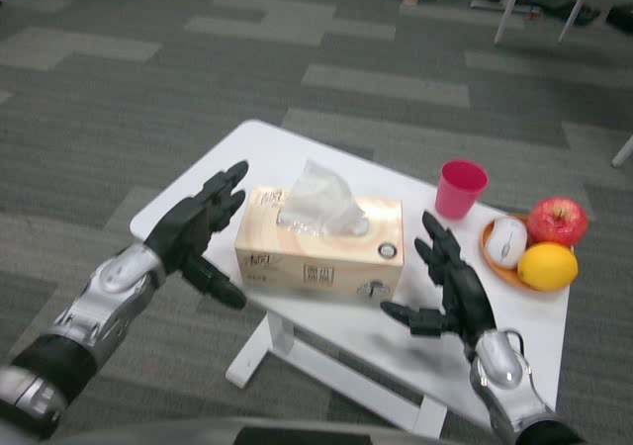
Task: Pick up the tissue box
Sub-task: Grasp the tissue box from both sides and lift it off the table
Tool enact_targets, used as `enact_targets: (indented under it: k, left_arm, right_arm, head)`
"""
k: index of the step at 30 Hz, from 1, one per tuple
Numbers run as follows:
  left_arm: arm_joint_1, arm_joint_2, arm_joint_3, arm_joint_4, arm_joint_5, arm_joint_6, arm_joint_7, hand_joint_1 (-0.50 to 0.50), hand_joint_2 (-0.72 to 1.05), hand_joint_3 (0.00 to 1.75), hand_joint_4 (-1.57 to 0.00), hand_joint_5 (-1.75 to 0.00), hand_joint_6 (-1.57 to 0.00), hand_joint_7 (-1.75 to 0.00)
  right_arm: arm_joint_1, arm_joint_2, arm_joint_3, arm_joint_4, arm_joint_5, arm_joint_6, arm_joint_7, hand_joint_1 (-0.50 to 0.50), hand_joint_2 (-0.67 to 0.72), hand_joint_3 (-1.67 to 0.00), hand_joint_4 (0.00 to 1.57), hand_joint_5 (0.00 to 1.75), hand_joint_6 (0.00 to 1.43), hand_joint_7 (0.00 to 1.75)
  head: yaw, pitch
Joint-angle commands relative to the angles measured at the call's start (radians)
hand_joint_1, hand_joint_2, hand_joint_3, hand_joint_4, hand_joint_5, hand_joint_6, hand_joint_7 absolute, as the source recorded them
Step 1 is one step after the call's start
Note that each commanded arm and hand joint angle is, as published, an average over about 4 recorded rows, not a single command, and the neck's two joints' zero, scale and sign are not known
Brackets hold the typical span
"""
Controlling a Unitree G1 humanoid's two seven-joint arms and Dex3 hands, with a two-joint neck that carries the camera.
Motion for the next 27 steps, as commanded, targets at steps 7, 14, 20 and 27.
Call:
enact_targets:
  k: [7, 14, 20, 27]
  left_arm:
    - [-0.08, -0.014, -0.059, 0.118, 0.008, 0.004, -0.003, 0.5, -0.1, 0.0, 0.0, -0.1, 0.0, 0.0]
    - [-0.102, -0.039, -0.058, 0.173, 0.007, -0.012, -0.003, 0.5, -0.1, 0.0, 0.0, -0.1, 0.0, 0.0]
    - [-0.115, -0.042, -0.068, 0.203, 0.008, -0.018, -0.002, 0.5, -0.1, 0.0, 0.0, -0.1, 0.0, 0.0]
    - [-0.136, -0.051, -0.089, 0.252, 0.035, -0.021, -0.002, 0.5, -0.1, 0.0, 0.0, -0.1, 0.0, 0.0]
  right_arm:
    - [-0.103, 0.009, 0.053, 0.114, 0.005, 0.005, -0.002, 0.21, -0.41, -0.46, 0.03, 0.1, 0.0, 0.07]
    - [-0.155, 0.027, 0.095, 0.186, 0.006, 0.011, -0.003, 0.17, -0.41, -0.48, 0.0, 0.0, 0.0, 0.07]
    - [-0.191, 0.041, 0.133, 0.24, 0.006, 0.015, -0.018, 0.12, -0.41, -0.48, 0.0, 0.0, 0.0, 0.07]
    - [-0.228, 0.055, 0.17, 0.29, 0.005, 0.017, -0.038, 0.12, -0.41, -0.48, 0.0, 0.0, 0.0, 0.07]
  head:
    - [0.006, 0.009]
    - [0.008, 0.011]
    - [0.009, 0.007]
    - [0.009, 0.007]
